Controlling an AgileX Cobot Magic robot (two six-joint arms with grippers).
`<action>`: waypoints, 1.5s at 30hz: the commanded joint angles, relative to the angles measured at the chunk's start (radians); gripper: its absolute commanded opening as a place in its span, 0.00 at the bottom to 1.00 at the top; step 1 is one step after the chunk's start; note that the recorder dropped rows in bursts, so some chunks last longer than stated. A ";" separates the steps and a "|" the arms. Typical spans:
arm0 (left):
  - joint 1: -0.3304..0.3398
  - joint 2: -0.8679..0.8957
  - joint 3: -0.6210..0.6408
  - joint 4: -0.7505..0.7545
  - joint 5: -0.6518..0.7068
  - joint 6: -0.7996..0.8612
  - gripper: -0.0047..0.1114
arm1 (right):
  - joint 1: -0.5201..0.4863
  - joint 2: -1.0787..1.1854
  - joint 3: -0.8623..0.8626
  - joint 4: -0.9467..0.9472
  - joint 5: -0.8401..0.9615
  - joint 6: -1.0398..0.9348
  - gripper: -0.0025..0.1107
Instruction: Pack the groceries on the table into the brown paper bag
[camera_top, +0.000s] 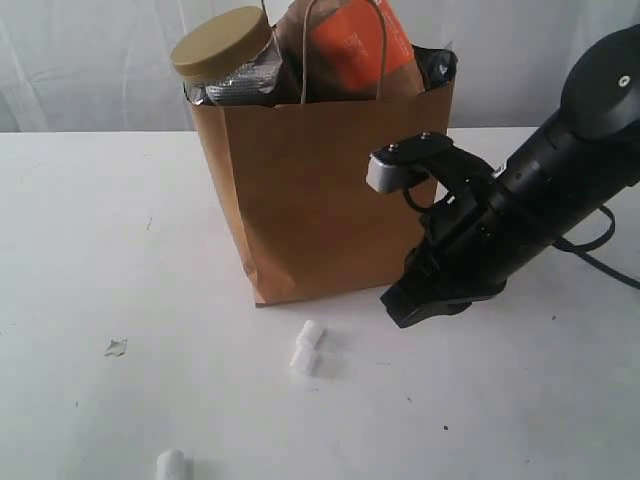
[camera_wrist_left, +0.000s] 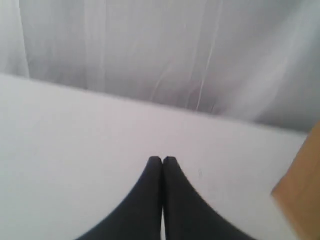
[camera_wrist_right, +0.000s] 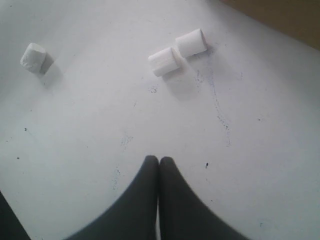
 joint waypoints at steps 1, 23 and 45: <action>-0.109 0.236 -0.140 0.008 0.320 0.199 0.04 | 0.001 0.001 0.002 0.004 -0.005 -0.009 0.02; -0.162 0.537 -0.124 -1.457 0.913 2.518 0.64 | 0.001 0.001 0.003 0.021 0.015 -0.009 0.02; -0.220 0.676 0.086 -1.560 0.604 2.762 0.85 | 0.001 0.001 0.004 0.019 0.063 -0.013 0.02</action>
